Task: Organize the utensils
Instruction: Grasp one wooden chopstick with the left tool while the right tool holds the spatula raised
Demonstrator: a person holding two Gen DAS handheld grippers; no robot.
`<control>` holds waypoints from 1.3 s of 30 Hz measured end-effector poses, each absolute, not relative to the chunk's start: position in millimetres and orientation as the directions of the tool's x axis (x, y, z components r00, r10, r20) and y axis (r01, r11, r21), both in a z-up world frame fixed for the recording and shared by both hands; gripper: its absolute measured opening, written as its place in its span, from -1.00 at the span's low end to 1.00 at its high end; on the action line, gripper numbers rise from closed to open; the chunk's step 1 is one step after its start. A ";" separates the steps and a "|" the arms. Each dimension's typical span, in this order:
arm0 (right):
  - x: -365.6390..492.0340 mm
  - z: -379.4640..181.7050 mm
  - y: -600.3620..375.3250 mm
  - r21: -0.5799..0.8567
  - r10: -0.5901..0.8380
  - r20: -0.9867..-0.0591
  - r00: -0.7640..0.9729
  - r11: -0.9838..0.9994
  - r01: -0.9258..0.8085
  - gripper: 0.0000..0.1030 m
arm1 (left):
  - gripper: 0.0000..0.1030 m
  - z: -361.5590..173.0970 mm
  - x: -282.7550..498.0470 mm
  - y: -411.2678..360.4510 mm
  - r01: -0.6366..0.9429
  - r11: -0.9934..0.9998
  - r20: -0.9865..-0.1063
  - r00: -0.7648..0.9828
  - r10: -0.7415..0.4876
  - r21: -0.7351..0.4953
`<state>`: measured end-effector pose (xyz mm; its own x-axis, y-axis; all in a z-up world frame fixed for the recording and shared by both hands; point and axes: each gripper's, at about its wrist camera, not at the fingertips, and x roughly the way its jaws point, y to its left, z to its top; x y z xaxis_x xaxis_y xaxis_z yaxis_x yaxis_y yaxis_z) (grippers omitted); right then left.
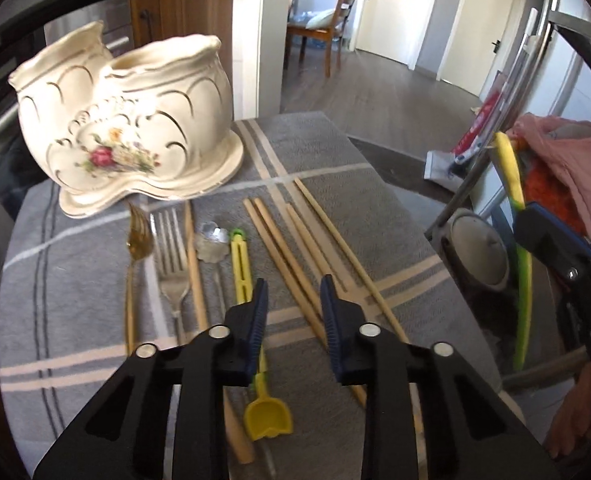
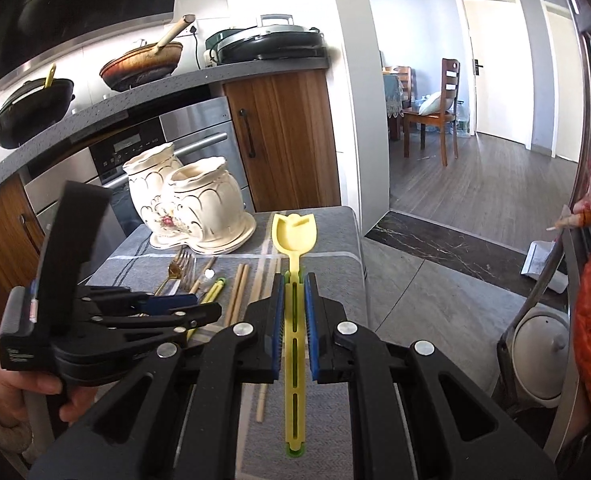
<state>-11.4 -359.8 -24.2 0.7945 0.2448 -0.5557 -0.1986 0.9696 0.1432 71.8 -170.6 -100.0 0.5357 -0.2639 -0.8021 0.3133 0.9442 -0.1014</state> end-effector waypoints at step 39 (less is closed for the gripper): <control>-18.3 -30.8 -380.8 0.194 0.279 -0.535 0.798 0.959 -0.205 -0.81 | -0.90 -111.8 112.7 -179.0 0.240 0.967 -0.812 0.547 -0.205 -0.083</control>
<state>-18.3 -380.8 -30.8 0.7976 0.2787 -0.5350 -0.2052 0.9593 0.1938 112.7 -179.0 -111.8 0.5466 -0.2054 -0.8118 0.2401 0.9672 -0.0831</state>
